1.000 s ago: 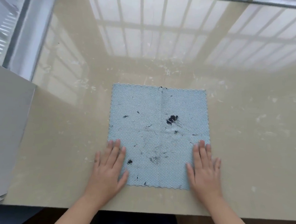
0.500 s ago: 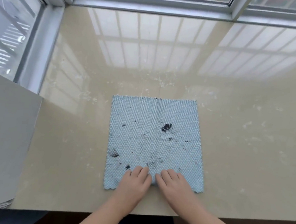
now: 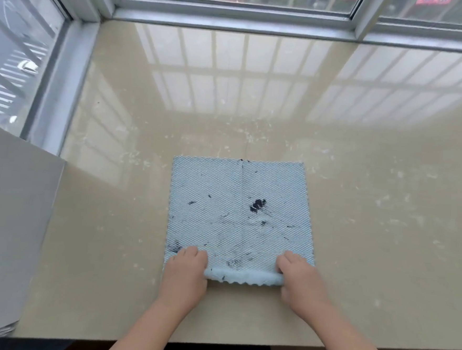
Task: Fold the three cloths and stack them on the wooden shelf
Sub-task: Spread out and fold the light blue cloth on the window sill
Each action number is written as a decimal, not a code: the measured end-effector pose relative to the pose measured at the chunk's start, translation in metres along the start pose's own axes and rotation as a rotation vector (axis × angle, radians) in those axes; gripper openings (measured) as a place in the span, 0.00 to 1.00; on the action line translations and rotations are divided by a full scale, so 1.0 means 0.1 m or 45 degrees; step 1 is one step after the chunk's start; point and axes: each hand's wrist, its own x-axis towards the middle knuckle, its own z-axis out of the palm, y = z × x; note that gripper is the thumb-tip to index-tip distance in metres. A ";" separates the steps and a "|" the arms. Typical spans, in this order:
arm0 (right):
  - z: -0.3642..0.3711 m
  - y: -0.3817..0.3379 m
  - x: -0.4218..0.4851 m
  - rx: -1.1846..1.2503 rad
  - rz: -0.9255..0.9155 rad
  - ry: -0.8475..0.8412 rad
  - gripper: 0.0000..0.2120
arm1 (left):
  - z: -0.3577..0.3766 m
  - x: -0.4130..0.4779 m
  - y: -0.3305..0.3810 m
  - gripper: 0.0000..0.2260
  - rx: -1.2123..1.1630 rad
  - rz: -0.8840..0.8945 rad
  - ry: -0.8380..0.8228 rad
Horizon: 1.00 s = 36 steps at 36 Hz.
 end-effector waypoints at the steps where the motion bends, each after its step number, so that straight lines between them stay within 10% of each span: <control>1: -0.07 0.03 0.01 0.021 0.035 -0.074 0.22 | -0.07 0.01 -0.02 0.10 -0.063 -0.075 -0.020; 4: -0.28 0.11 0.10 0.139 0.222 -0.455 0.08 | -0.27 0.07 -0.09 0.09 -0.183 -0.275 -0.301; 17: -0.80 0.17 0.22 0.363 0.392 -1.151 0.15 | -0.71 0.02 -0.34 0.20 -0.282 -0.222 -0.911; 36: -0.79 0.39 0.81 0.988 0.780 -0.176 0.11 | -1.00 0.55 -0.72 0.13 -1.152 -0.620 -0.388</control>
